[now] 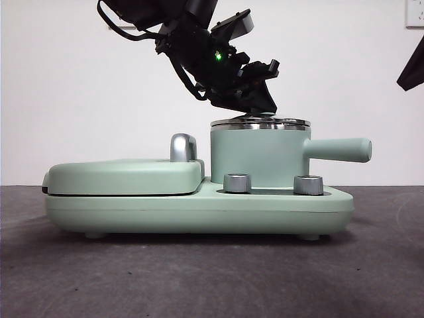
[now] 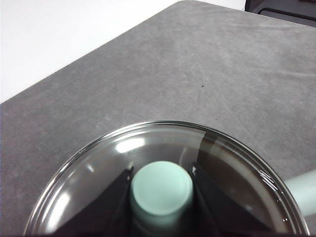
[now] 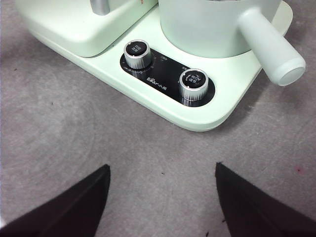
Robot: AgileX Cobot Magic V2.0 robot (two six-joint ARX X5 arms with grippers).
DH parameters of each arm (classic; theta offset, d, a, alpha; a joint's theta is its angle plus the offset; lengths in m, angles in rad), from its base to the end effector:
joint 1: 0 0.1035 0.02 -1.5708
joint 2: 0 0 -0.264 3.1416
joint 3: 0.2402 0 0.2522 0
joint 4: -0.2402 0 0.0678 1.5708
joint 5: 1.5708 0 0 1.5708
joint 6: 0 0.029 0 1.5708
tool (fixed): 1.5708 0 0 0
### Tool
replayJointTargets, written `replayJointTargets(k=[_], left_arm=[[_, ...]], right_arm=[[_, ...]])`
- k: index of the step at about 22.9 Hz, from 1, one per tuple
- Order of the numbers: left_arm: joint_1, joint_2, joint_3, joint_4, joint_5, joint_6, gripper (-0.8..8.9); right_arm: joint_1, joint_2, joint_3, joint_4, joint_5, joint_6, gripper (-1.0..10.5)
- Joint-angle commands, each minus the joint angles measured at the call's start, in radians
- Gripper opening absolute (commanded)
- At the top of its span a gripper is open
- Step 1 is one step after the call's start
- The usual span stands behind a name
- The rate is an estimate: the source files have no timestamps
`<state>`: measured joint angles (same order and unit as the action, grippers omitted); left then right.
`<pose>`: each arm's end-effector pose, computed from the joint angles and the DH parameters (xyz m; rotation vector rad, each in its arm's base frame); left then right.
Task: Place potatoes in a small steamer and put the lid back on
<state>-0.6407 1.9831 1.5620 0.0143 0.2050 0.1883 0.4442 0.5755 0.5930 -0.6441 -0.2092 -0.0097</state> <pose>0.3670 -0.2810 0.2619 0.2651 0.3299 -0.8710 0.1060 0.0571 0.2551 -0.0838 0.6301 0.6347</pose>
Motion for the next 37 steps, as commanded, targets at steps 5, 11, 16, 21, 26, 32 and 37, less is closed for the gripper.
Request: replayJointTargets(k=[5, 11, 16, 21, 26, 32, 37], left_arm=[[-0.008, 0.043, -0.014, -0.093, -0.006, 0.02, 1.25], [-0.008, 0.008, -0.013, -0.095, -0.005, 0.0, 1.97], [-0.008, -0.084, -0.013, -0.158, -0.005, -0.019, 1.96], [0.007, -0.207, -0.013, -0.291, -0.005, -0.126, 1.95], [0.041, -0.327, -0.013, -0.477, -0.006, -0.303, 1.82], [0.084, -0.435, -0.026, -0.67, -0.006, -0.31, 1.82], [0.091, -0.555, -0.147, -0.656, -0.006, -0.306, 1.83]], right_arm=[[0.006, 0.004, 0.006, 0.0, -0.004, 0.01, 3.3], [0.006, 0.004, 0.006, -0.012, -0.004, 0.01, 3.3], [0.006, 0.004, 0.006, -0.012, -0.004, 0.01, 3.3], [0.006, 0.004, 0.006, -0.011, -0.004, 0.01, 3.3], [0.006, 0.004, 0.006, -0.008, -0.004, 0.01, 3.3], [0.006, 0.029, 0.006, 0.003, -0.004, 0.011, 3.3], [0.006, 0.097, 0.006, 0.051, -0.059, 0.011, 3.3]])
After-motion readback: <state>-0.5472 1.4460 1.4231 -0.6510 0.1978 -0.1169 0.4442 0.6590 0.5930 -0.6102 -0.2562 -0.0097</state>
